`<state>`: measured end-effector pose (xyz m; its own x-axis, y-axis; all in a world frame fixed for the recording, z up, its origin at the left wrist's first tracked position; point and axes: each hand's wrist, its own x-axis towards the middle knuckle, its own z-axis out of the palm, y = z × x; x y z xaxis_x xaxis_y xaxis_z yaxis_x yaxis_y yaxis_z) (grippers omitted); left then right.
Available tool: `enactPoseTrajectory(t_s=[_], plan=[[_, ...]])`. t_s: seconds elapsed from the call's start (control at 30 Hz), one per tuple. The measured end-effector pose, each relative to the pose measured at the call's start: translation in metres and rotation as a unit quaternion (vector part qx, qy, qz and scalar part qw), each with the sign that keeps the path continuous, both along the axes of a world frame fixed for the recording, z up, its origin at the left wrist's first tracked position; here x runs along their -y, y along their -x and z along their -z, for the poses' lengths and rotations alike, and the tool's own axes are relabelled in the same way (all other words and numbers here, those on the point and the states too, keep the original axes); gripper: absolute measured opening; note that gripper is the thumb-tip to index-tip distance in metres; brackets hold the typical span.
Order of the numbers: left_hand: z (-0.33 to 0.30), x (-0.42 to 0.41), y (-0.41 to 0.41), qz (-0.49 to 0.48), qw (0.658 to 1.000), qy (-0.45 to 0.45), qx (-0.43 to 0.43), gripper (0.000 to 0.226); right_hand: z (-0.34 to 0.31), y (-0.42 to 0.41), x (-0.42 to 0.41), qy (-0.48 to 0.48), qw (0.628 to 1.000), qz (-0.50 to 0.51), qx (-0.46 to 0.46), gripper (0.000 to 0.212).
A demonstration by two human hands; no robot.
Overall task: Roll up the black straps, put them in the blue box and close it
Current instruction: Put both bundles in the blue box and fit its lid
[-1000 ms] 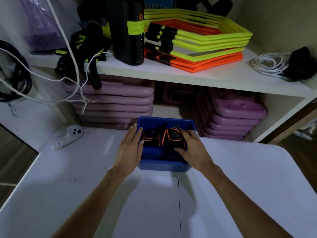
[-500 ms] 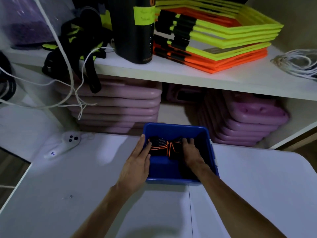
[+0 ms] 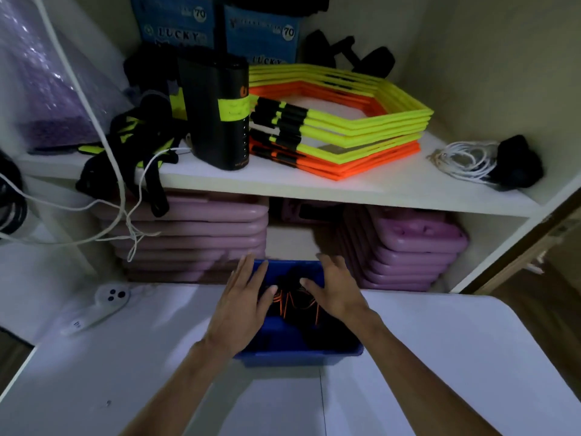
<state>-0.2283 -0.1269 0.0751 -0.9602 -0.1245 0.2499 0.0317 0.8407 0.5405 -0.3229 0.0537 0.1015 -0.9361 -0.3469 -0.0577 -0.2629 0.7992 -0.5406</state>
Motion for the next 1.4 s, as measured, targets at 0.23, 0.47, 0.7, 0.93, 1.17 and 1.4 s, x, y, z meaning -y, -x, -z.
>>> enactPoseTrajectory(t_s=[0.23, 0.47, 0.7, 0.93, 1.17, 1.4], plan=[[-0.181, -0.046, 0.056, 0.048, 0.986, 0.054, -0.150, 0.072, -0.161, 0.013, -0.041, 0.072, 0.973, 0.018, -0.217, 0.060], [-0.387, -0.090, 0.081, 0.073, 0.927, 0.096, -0.356, 0.063, -0.357, 0.006, -0.101, 0.103, 0.895, 0.054, -0.432, 0.049], [-0.529, -0.108, 0.092, 0.059, 0.876, 0.113, -0.464, 0.052, -0.489, -0.007, -0.131, 0.107, 0.809, 0.106, -0.568, 0.043], [-0.614, -0.104, 0.127, 0.026, 0.902, 0.128, -0.411, 0.048, -0.565, 0.027, -0.118, 0.074, 0.817, 0.090, -0.565, 0.050], [-0.639, -0.114, 0.178, 0.036, 0.938, 0.125, -0.322, 0.056, -0.557, 0.065, -0.120, 0.072, 0.848, 0.066, -0.521, 0.035], [-0.609, -0.131, 0.220, 0.034, 0.940, 0.193, -0.278, 0.077, -0.539, 0.094, -0.133, 0.127, 0.862, 0.094, -0.481, 0.052]])
